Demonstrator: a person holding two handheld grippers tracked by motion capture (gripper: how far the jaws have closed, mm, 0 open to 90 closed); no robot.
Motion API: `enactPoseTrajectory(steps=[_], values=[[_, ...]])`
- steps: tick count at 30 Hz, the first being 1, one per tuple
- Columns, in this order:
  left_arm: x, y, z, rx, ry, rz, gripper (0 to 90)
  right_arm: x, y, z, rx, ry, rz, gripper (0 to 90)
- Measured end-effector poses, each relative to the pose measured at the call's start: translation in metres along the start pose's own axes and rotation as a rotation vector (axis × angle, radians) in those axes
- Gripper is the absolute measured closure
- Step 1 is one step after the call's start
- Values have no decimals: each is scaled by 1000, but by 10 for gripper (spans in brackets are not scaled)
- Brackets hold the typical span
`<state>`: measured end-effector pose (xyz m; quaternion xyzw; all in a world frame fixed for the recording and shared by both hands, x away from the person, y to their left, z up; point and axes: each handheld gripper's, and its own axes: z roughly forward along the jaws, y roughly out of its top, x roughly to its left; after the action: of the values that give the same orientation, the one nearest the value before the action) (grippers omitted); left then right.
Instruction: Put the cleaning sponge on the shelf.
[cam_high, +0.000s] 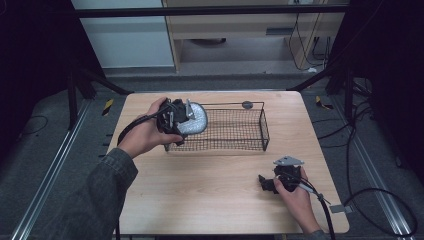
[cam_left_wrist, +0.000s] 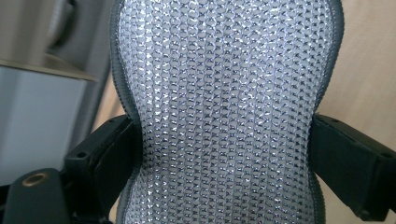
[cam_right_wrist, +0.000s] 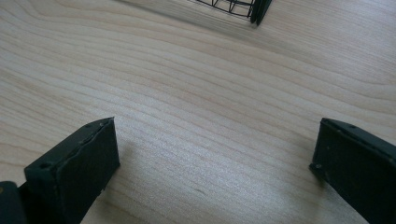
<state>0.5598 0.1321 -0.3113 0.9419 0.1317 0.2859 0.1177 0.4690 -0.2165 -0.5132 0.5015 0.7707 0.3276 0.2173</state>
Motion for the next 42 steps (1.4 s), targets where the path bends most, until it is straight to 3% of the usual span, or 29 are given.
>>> enactPoseTrajectory(steps=[8,13,17,24,32,42], values=[[4,9,3,13,21,4,107,0,0,0,0,0,0,6],[11,14,9,-22,37,4,110,0,0,0,-1,0,-2,6],[16,23,20,-21,32,15,110,0,0,0,-2,2,-2,6],[18,31,25,-24,47,26,114,0,0,1,-2,5,-6,6],[19,29,28,-45,51,39,117,0,1,1,-1,8,-8,5],[23,23,44,-23,39,61,117,0,1,1,1,9,-7,6]])
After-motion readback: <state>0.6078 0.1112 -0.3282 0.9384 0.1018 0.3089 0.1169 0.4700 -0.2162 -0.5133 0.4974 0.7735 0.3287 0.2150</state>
